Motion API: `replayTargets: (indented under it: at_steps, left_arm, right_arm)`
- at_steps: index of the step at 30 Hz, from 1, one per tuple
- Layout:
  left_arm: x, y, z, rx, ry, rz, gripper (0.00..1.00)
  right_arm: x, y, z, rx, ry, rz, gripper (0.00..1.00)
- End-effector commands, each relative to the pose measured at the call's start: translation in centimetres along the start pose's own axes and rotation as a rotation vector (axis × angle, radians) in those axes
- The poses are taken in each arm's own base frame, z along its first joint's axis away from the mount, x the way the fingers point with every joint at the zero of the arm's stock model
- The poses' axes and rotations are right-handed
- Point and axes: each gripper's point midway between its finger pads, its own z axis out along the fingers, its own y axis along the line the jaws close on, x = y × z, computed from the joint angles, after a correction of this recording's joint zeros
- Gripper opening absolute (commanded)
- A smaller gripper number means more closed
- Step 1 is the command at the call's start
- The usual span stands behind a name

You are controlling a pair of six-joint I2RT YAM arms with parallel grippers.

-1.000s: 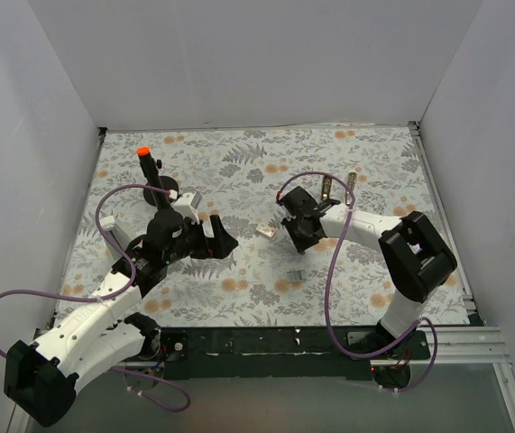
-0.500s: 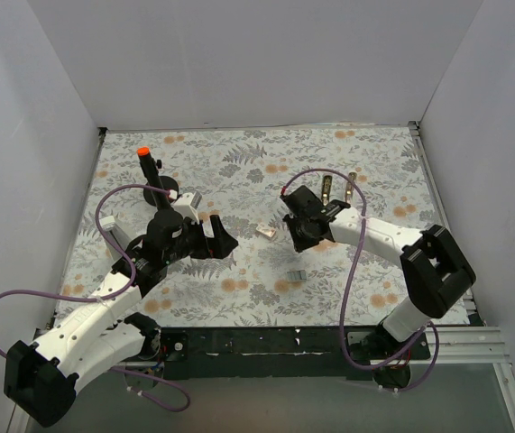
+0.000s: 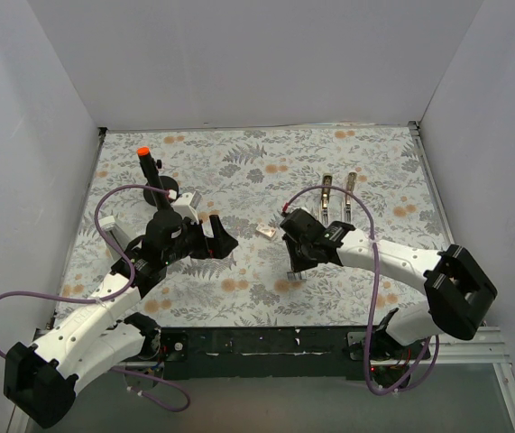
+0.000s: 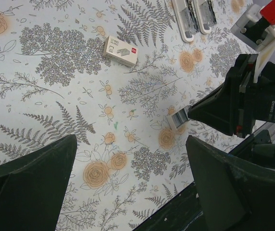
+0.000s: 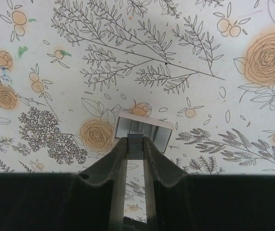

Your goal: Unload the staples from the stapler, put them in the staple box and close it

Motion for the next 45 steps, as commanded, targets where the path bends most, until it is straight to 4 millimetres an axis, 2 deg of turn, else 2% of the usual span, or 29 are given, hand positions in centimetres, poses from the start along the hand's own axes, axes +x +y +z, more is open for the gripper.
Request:
replayTargets:
  at_steps: [1,15,45]
  left_arm:
    - [-0.3,0.0,-0.4,0.005,-0.016,0.000,0.98]
    - [-0.2,0.0,-0.4,0.004,-0.017,-0.007,0.98]
    - [-0.4,-0.1,-0.5,0.006,-0.023,-0.008,0.98]
  right_arm:
    - [0.4,0.8,-0.1,0.004,-0.026,0.036,0.24]
    - [1.2,-0.7,0.8,0.099,-0.016,-0.006,0.25]
    - [2.1,-0.7,1.7,0.088,0.001,-0.004,0.25]
